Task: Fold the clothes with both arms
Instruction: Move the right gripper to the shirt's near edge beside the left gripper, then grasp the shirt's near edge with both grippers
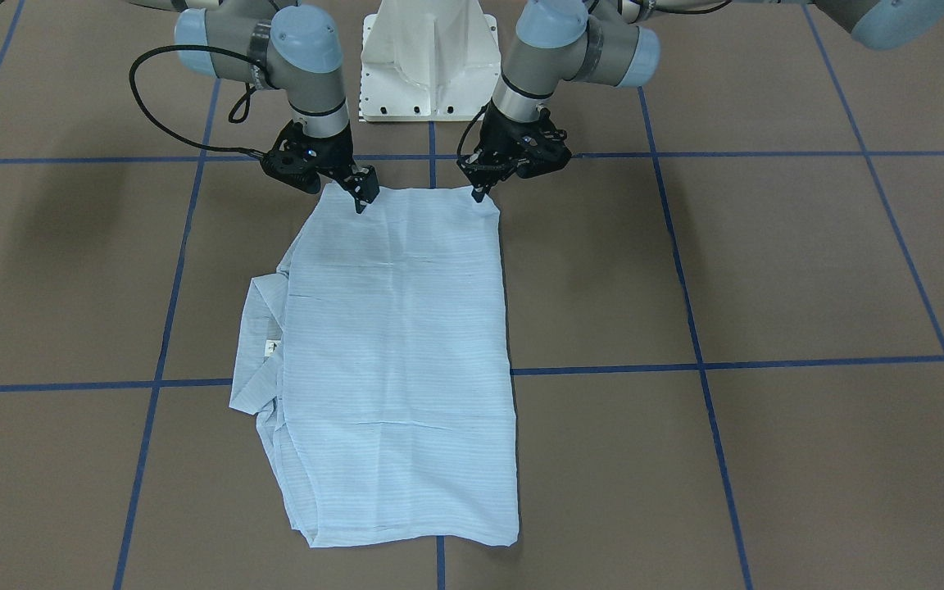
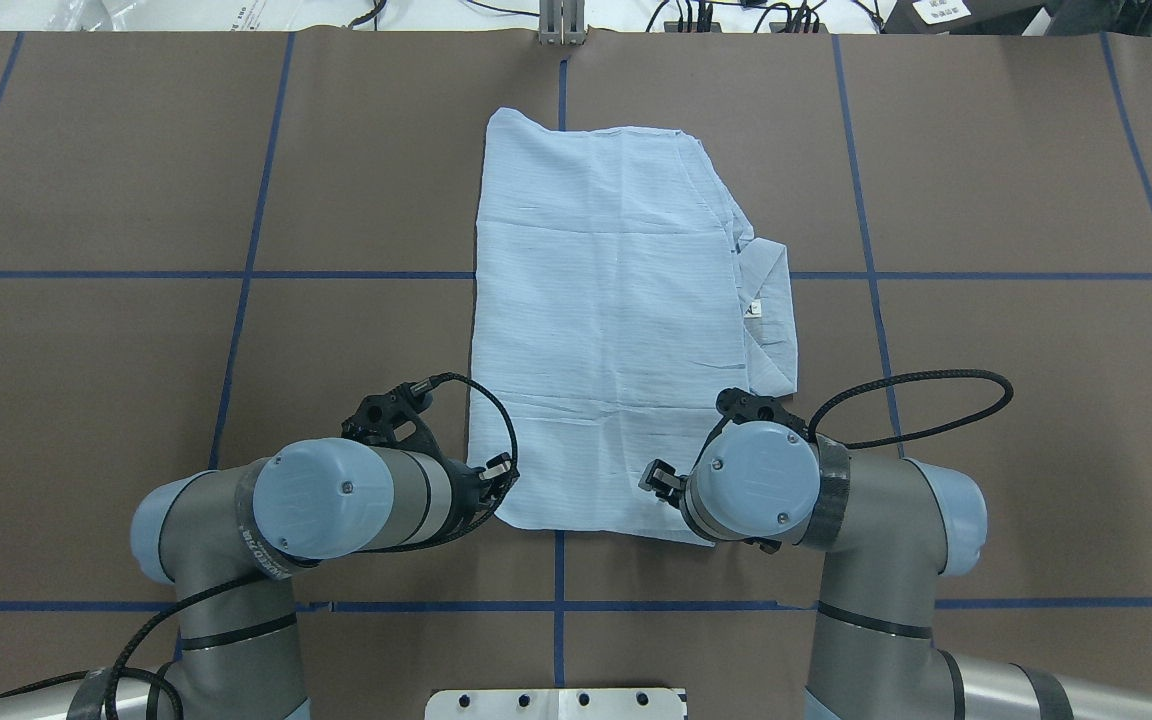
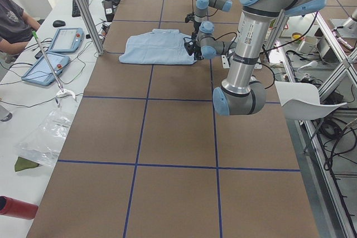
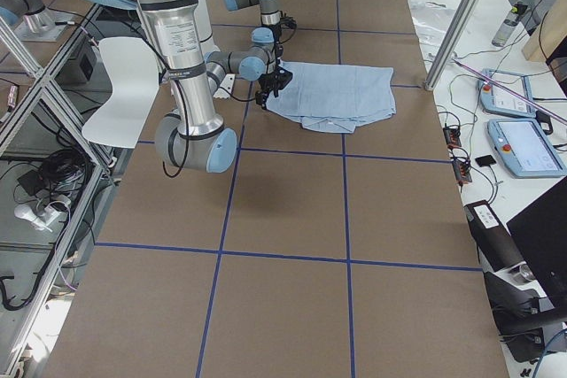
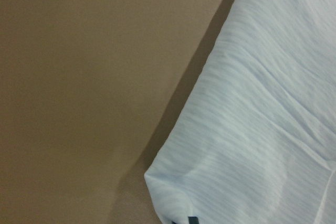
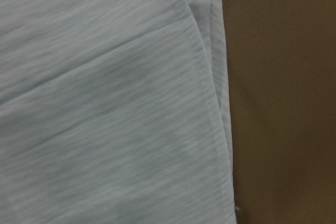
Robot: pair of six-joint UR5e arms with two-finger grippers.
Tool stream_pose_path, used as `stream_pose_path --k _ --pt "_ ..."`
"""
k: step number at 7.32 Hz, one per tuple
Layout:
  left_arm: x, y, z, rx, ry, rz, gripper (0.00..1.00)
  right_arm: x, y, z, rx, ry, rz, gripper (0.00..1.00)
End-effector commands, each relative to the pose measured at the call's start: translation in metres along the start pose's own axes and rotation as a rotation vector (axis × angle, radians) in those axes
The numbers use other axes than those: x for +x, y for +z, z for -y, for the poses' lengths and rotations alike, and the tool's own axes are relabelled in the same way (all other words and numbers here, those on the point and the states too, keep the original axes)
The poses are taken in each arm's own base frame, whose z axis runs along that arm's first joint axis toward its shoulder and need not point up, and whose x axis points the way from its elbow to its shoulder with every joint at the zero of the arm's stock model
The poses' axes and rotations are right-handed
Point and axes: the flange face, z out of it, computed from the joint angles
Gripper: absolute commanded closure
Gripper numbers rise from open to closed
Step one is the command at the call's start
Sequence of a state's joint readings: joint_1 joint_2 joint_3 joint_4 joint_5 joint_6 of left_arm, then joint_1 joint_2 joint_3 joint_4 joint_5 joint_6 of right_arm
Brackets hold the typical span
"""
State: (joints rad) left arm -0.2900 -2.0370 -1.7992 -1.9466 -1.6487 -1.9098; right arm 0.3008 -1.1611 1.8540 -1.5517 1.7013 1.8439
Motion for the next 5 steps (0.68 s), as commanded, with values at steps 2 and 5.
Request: stream_pose_path --k 2,5 --pt "-0.0011 0.0009 0.0005 0.002 0.000 0.002 1.00 0.0010 0.0018 -0.0008 -0.003 0.000 -0.003 0.08" --pt "-0.0008 0.0007 0.0014 0.003 -0.001 0.002 1.00 -0.0004 0.0007 -0.0018 -0.009 0.000 -0.001 0.38"
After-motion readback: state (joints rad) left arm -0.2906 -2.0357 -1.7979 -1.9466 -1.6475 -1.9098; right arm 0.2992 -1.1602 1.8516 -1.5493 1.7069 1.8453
